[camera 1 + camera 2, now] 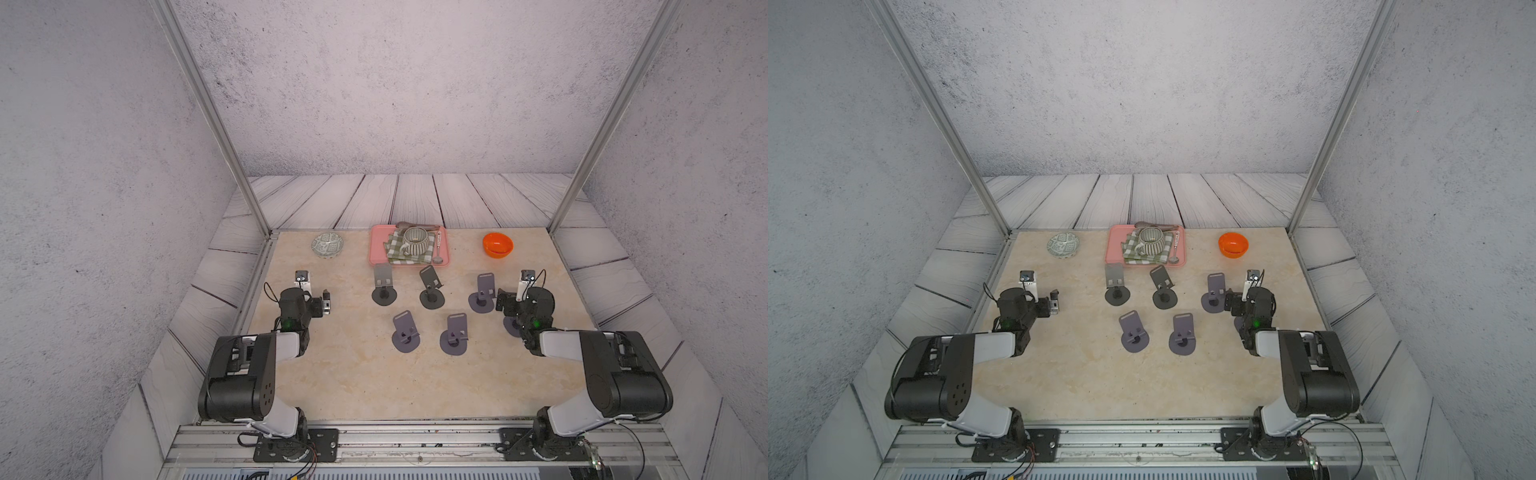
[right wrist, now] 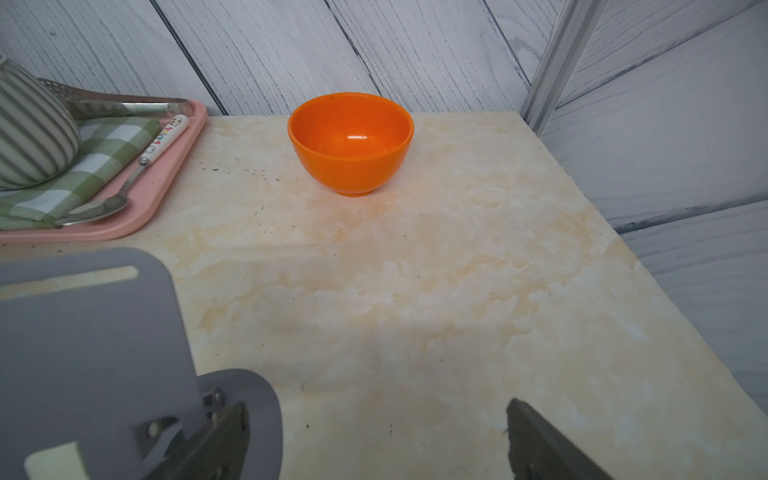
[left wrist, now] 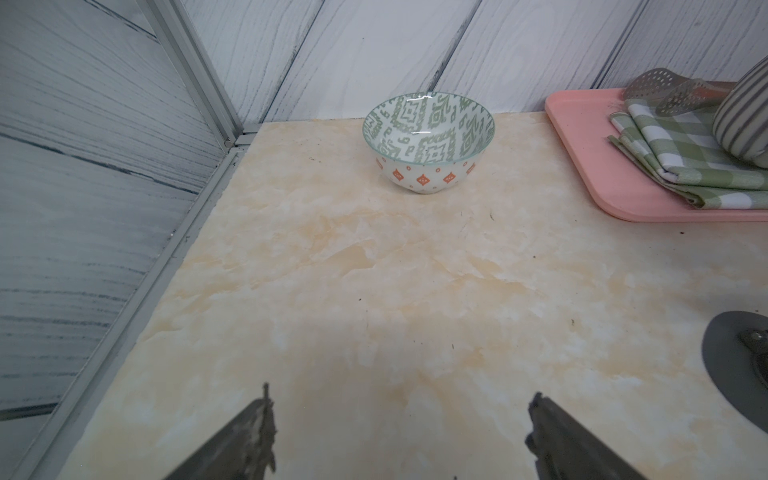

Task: Open the phone stand
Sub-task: Reset both arms

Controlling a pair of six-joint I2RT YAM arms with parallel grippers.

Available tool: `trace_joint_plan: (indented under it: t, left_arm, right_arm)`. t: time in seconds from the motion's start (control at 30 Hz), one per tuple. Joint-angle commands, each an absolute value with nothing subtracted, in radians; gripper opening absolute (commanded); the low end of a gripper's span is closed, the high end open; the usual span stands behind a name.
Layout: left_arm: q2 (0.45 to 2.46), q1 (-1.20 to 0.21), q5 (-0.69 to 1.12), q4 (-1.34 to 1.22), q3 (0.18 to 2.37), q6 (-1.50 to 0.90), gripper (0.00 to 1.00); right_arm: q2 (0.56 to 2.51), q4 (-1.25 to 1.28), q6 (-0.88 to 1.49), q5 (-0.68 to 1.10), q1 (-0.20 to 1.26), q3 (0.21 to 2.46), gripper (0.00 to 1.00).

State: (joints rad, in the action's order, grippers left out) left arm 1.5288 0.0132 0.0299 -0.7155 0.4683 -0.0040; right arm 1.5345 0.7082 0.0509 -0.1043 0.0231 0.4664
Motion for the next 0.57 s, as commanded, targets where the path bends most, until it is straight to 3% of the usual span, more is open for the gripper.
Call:
trace_joint_plan:
  t: [0.0, 0.53]
  left_arm:
    - [1.529, 0.020, 0.025, -0.734, 0.474, -0.009, 0.99]
    - [1.528, 0.020, 0.025, -0.737, 0.472, -0.009, 0.99]
  right_arm:
    - [1.533, 0.716, 0.044, -0.094, 0.020, 0.465, 0.99]
    - [1.532, 0.715, 0.041, -0.092, 0.021, 0.465, 0.99]
